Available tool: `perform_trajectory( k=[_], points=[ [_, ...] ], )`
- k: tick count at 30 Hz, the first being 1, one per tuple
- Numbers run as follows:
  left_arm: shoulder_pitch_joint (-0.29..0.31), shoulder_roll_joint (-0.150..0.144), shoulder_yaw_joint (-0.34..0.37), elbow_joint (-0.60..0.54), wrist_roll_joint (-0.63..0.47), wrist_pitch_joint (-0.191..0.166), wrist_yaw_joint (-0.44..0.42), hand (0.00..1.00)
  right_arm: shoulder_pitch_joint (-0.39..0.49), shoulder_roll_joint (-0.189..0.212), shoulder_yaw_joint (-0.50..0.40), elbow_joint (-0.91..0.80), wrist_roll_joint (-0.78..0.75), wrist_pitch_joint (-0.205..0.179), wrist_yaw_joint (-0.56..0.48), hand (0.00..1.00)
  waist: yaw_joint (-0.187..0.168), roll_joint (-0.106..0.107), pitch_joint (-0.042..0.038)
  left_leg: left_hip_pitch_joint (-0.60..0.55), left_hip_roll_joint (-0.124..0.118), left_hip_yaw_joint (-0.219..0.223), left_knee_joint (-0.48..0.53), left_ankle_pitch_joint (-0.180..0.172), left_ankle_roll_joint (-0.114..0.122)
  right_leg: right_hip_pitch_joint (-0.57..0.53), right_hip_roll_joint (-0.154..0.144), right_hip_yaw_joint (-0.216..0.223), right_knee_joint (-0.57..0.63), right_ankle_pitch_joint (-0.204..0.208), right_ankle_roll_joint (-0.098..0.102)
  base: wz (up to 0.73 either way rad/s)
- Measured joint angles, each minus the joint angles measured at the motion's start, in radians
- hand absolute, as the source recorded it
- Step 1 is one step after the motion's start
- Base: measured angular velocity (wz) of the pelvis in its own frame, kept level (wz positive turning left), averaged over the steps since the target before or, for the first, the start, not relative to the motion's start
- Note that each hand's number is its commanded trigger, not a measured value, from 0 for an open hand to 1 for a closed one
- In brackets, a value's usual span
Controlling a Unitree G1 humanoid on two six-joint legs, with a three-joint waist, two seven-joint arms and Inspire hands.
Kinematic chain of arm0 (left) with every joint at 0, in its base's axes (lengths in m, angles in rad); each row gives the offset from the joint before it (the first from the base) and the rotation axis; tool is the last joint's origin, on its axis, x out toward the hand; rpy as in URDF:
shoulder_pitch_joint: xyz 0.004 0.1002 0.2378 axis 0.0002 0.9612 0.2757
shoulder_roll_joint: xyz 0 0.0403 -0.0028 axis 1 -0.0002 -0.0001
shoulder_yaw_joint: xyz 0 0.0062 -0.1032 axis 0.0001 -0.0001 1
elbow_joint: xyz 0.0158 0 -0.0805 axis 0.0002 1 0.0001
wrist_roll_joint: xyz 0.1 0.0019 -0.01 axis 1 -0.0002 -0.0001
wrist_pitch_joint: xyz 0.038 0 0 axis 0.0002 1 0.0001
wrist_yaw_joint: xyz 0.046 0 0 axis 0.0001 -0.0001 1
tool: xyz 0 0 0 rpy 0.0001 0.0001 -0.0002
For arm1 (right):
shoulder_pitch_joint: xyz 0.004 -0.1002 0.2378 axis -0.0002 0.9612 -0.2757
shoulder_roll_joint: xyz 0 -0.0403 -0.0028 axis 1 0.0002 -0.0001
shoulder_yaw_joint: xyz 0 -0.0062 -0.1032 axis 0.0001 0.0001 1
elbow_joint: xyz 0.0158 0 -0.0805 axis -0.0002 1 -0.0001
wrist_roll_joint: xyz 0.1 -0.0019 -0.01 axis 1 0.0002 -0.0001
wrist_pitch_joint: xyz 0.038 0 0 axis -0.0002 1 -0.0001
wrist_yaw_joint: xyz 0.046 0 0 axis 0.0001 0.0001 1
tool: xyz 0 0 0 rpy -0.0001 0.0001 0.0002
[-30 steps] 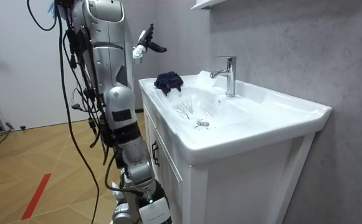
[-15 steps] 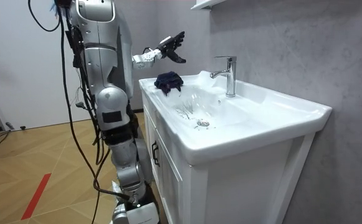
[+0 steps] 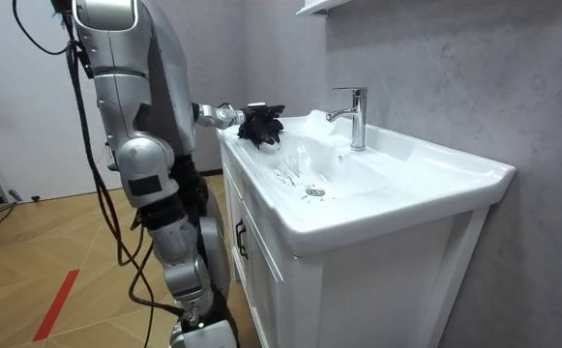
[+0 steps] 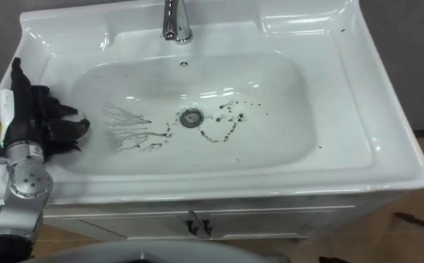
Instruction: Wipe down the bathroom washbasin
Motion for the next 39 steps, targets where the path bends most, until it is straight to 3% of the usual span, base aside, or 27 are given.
perform_trajectory(
  k=[19,23,31,39],
  points=[
    [0.010,0.000,0.003,-0.003,0.117,0.015,0.036,0.00,0.000,0.014,0.006,-0.005,0.011,0.000,-0.044,0.00,0.000,-0.007,0.0059,-0.006,-0.001,-0.001,0.003,0.001,-0.003,0.001,0.003,0.004,-0.020,-0.006,-0.004,0.00],
    [0.008,0.000,0.045,-0.076,0.147,0.015,0.042,0.00,-0.001,0.021,0.007,-0.008,0.011,-0.005,-0.043,0.00,0.005,-0.016,0.0218,-0.016,0.000,-0.006,0.012,0.000,-0.004,-0.005,0.004,0.004,-0.024,-0.007,-0.004,0.04],
    [0.007,0.000,0.106,-0.137,0.174,0.013,0.131,0.00,-0.005,0.020,0.008,-0.001,0.012,-0.027,-0.032,0.00,0.010,-0.004,0.0207,-0.027,-0.001,-0.022,0.014,0.000,-0.004,-0.013,0.005,-0.012,-0.019,-0.006,-0.005,0.05],
    [0.024,-0.006,0.105,-0.203,0.316,0.012,0.209,0.00,0.000,0.013,0.005,-0.001,0.007,-0.035,-0.035,0.00,0.011,0.007,0.0177,-0.027,-0.002,-0.029,-0.005,0.002,-0.007,-0.015,0.007,-0.013,-0.019,-0.006,-0.005,0.01]
  ],
)
